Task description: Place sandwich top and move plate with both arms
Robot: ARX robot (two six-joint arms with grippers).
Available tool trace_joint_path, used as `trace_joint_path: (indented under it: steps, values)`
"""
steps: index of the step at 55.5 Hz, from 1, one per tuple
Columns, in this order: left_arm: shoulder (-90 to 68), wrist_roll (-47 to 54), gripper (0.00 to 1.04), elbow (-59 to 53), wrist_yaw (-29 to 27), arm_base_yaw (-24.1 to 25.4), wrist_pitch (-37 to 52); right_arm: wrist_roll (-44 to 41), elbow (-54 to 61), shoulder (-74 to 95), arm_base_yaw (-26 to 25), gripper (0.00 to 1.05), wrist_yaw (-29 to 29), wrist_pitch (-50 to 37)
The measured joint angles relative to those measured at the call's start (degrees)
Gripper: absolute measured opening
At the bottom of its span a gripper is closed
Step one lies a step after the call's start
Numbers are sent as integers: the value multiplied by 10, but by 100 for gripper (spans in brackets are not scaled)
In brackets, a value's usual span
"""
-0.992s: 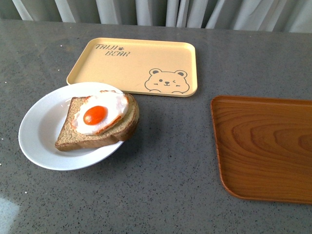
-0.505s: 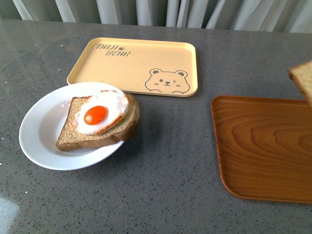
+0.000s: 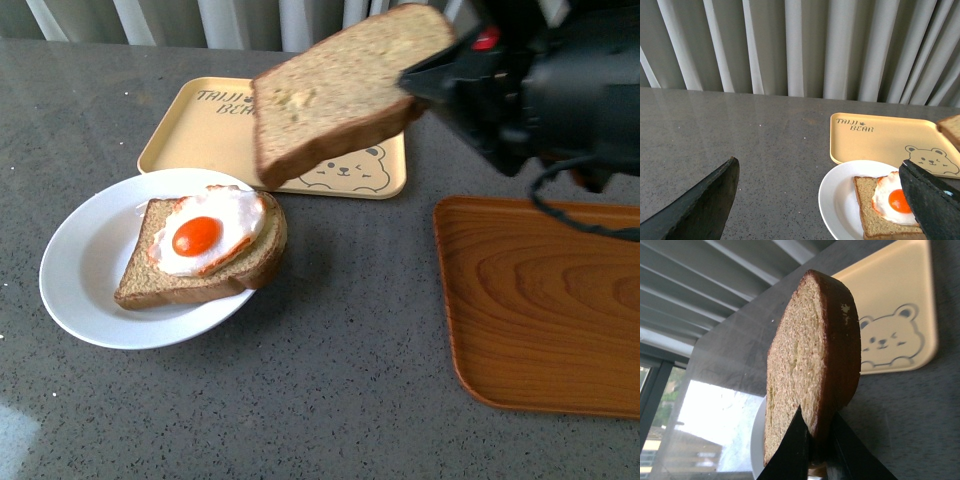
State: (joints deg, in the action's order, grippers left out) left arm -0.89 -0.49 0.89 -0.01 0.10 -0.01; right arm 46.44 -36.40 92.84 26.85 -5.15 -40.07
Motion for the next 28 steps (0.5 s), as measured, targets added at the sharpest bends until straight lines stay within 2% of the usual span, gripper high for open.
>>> trace_joint_path:
  steps: [12,28]
  values:
    - [0,0,96,0,0,0,0,25,-54,92,94,3,57,-35]
    - [0,0,96,0,0,0,0,54,-90,181,141,3,109,-56]
